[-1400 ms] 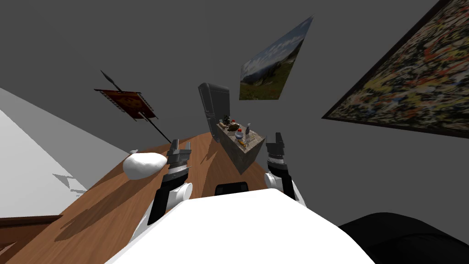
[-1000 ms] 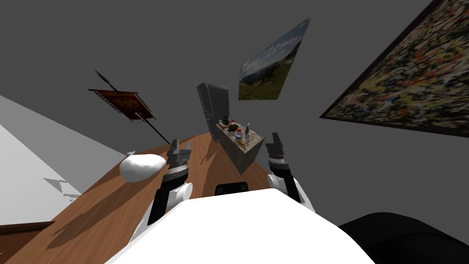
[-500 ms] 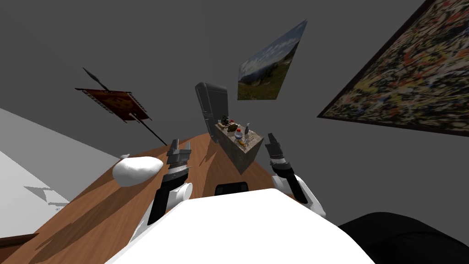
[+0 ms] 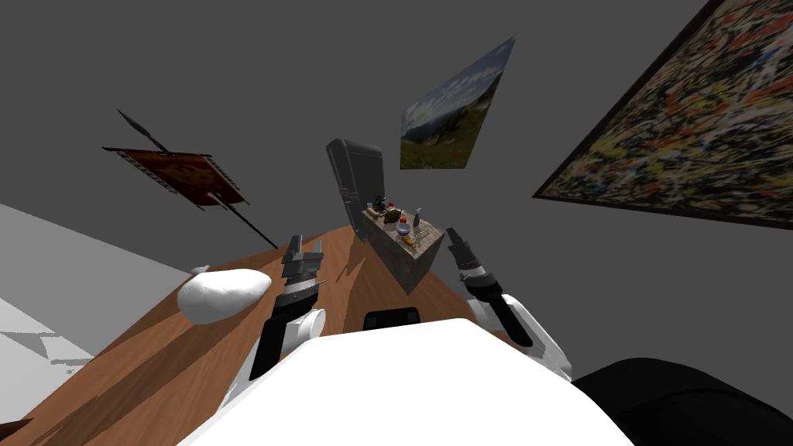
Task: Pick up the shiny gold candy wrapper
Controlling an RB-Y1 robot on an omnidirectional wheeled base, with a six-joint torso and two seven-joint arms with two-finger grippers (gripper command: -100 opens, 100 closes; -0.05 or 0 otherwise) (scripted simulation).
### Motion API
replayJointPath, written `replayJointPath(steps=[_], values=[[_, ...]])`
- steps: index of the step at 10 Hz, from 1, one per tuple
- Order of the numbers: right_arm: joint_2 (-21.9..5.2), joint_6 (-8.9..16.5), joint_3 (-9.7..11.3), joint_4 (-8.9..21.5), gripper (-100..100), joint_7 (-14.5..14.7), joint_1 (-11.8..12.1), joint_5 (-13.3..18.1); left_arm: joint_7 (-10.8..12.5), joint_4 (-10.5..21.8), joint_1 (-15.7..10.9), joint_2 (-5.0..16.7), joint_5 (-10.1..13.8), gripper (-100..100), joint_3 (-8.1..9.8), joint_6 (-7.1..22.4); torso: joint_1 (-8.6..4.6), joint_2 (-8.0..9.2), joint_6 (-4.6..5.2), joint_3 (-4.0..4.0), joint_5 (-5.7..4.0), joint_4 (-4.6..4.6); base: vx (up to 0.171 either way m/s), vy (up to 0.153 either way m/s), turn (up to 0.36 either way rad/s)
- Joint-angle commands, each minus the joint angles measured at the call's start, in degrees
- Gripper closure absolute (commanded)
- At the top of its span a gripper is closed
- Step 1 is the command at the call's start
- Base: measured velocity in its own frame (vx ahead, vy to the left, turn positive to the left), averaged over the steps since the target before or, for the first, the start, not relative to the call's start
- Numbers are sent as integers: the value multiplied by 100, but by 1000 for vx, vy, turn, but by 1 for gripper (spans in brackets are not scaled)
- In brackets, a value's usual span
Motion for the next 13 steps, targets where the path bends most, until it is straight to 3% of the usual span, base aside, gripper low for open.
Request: replayJointPath(steps=[1, 4, 5, 6, 7, 8, 9, 10, 12, 13], values=[[-214, 98, -7, -11, -100, -11, 2, 75, 0, 0, 0, 0, 0, 0, 0, 0, 0, 0, 0, 0, 0, 0, 22, 38, -42], [-741, 440, -86, -116, -100, -84, 127, 371, 0, 0, 0, 0, 0, 0, 0, 0, -3, 1, -2, 0, 0, 0, 23, 37, -67], [-903, 440, -86, -116, -100, -84, 127, 371, 0, 0, 0, 0, 0, 0, 0, 0, -3, -1, 0, -1, -1, 0, 21, 39, -40], [-1089, 622, -124, -163, -100, -126, 196, 530, 0, 0, 0, 0, 0, 0, 0, 0, -2, 0, -2, 0, 0, 0, 26, 48, -57], [-1263, 622, -124, -163, -100, -126, 196, 530, 0, 0, 0, 0, 0, 0, 0, 0, 1, -1, -1, -1, 0, 0, 21, 47, -52], [-1428, 809, -158, -206, -100, -172, 271, 695, 0, 0, 0, 0, 0, 0, 0, 0, 1, 0, -2, 0, 0, 0, 31, 56, -89], [-1603, 809, -158, -206, -100, -172, 271, 695, 0, 0, 0, 0, 0, 0, 0, 0, 5, -3, 0, -2, 1, -1, 33, 49, -41], [-1782, 999, -187, -240, -100, -224, 352, 866, 0, 0, 0, 0, 0, 0, 0, 0, 2, -4, -2, -3, 1, -1, 43, 59, -69], [-2028, 999, -187, -240, -100, -224, 352, 866, 0, 0, 0, 0, 0, 0, 0, 0, 4, -6, -2, -4, 1, -2, 22, 37, -19], [-2238, 1191, -211, -265, -100, -281, 438, 1042, 0, 0, -1, 0, 0, 0, 0, 0, -6, 0, -3, -1, -1, -1, 26, 43, -67]])
